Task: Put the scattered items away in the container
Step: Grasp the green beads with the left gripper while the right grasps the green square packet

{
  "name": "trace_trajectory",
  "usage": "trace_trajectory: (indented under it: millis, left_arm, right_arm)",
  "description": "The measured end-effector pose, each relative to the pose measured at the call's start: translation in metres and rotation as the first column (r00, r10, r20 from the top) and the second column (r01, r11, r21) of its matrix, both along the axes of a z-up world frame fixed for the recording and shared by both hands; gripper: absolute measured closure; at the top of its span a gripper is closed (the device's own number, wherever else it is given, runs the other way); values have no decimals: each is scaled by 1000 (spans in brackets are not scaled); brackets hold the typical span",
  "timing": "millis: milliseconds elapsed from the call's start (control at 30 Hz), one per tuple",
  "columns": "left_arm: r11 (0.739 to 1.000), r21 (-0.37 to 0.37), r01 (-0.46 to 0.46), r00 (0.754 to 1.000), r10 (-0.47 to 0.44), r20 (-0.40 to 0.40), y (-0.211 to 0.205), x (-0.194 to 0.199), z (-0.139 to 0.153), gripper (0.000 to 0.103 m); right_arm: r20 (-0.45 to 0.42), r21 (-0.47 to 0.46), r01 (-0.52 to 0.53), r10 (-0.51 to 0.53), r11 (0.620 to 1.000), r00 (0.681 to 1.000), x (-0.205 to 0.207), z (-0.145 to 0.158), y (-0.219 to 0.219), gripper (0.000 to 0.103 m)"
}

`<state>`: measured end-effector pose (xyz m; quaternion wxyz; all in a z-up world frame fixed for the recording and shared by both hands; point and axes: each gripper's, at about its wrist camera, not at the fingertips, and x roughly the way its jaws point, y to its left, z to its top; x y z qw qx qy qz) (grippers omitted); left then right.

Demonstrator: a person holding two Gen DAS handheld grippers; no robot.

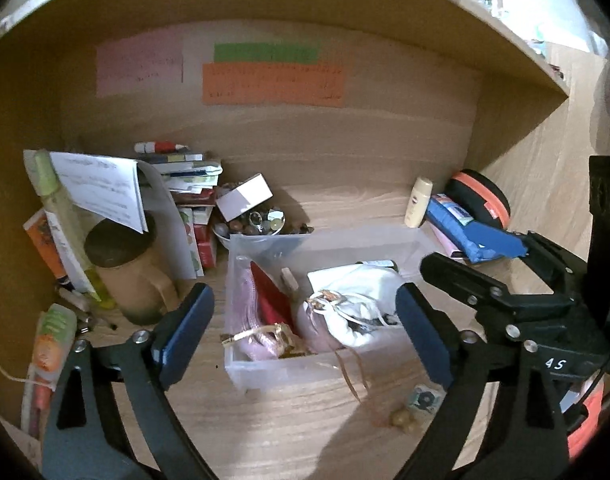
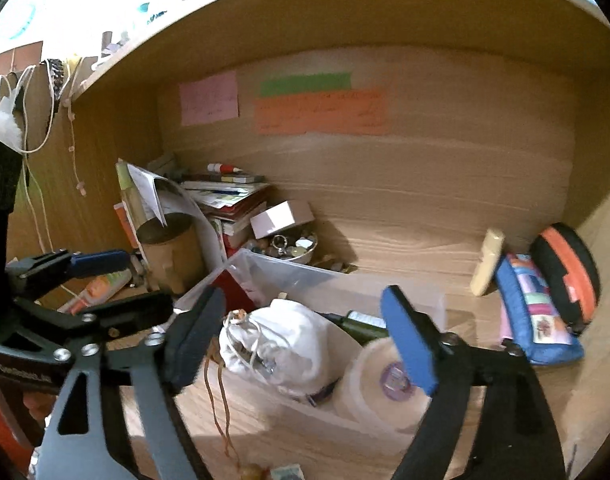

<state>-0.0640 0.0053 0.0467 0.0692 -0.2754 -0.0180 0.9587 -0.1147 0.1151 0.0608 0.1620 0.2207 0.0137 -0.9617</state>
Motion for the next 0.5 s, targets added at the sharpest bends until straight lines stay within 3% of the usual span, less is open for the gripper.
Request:
trace_trajectory:
  millis: [200, 500]
  left_arm:
    - [1000, -7, 8, 1000, -8, -14, 9, 19, 3, 9]
    - [996, -26, 86, 992, -83, 99, 31, 27, -35, 9]
  right_arm:
    - [16, 0, 9, -9, 1000, 1000, 19, 1, 18, 4]
    - [81, 78, 57, -63, 995, 995, 40, -23, 45, 4]
